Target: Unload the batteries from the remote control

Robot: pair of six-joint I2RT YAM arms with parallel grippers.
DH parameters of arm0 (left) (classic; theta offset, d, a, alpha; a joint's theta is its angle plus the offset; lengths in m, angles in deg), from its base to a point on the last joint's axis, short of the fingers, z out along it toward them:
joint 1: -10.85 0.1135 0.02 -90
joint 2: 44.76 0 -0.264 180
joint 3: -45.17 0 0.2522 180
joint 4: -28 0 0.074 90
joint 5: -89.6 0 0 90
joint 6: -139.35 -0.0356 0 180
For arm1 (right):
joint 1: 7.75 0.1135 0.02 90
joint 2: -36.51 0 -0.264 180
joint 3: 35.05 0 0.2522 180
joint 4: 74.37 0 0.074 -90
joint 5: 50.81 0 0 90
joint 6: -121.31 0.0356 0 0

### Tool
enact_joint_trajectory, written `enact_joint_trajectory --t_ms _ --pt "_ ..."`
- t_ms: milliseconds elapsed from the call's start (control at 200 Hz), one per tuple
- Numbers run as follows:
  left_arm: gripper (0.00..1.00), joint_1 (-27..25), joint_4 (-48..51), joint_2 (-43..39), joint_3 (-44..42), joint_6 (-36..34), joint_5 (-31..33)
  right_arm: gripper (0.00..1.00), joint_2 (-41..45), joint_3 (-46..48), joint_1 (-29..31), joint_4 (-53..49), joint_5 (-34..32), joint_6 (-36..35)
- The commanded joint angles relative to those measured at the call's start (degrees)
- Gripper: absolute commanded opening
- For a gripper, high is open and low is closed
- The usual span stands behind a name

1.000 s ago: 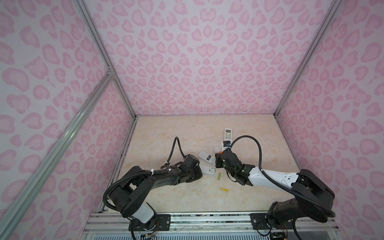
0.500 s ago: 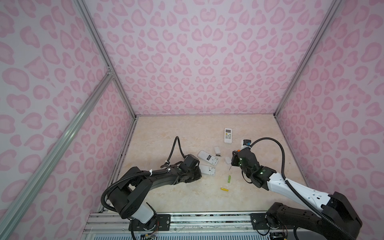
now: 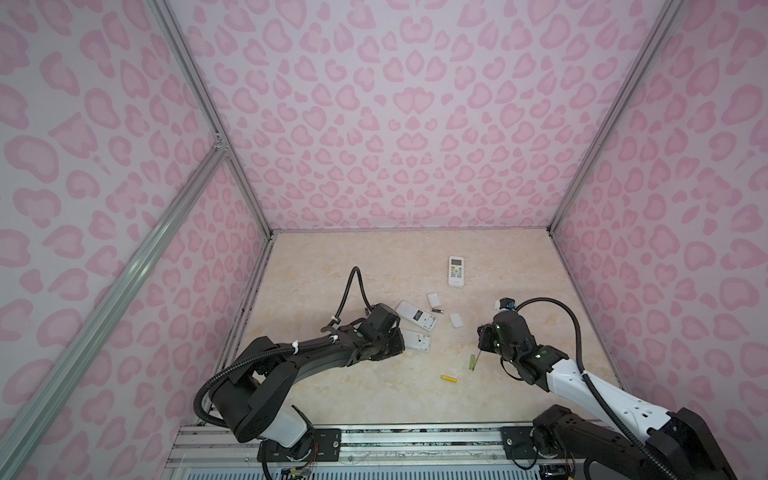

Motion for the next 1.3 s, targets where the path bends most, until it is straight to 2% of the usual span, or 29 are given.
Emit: enact_joint_trajectory --t_ms 0,225,415,500,650,735,845,930,1065,1180,1295 --pt "0.23 0.0 1.5 -1.3 0.2 -0.8 1.3 0.0 -1.0 -0.8 0.1 2.3 1.8 0.2" --pt "0.23 0.0 2.3 -2.5 0.4 -1.1 1.9 0.0 -1.1 -1.9 0.1 1.2 1.8 -0.4" --pt "0.24 0.1 4.8 -3.9 2.8 -3.2 3.0 0.0 1.7 -5.5 -0.7 -5.8 0.1 -3.7" --pt "0.25 0.2 6.4 -4.0 5.4 -5.4 3.4 0.0 0.7 -9.2 -3.8 -11.2 0.9 -6.6" --pt "0.25 0.7 9.2 -2.5 10.0 -9.1 3.2 0.0 -10.2 -15.8 -12.9 -20.8 9.5 -12.6" --pt "0.26 0.9 10.8 -1.4 12.6 -10.8 2.7 0.0 -18.4 -19.8 -13.9 -26.0 10.0 -15.8" --pt "0.27 1.2 11.5 -1.4 13.6 -11.8 3.3 0.0 -24.6 -19.4 -13.8 -23.7 10.0 -15.7" --pt "0.28 1.6 12.0 -1.7 13.8 -12.2 3.9 0.08 -27.0 -19.6 -13.8 -21.2 10.1 -14.7" --pt "0.29 2.4 12.2 -2.2 12.9 -12.5 4.2 0.38 -30.3 -21.1 -13.7 -20.3 8.6 -14.9" --pt "0.29 3.2 12.2 -2.5 12.3 -12.6 4.2 0.47 -31.9 -21.4 -13.7 -20.2 8.2 -15.3" --pt "0.3 4.0 12.1 -2.9 11.9 -12.5 4.0 0.51 -32.1 -21.6 -13.6 -20.2 8.4 -15.1"
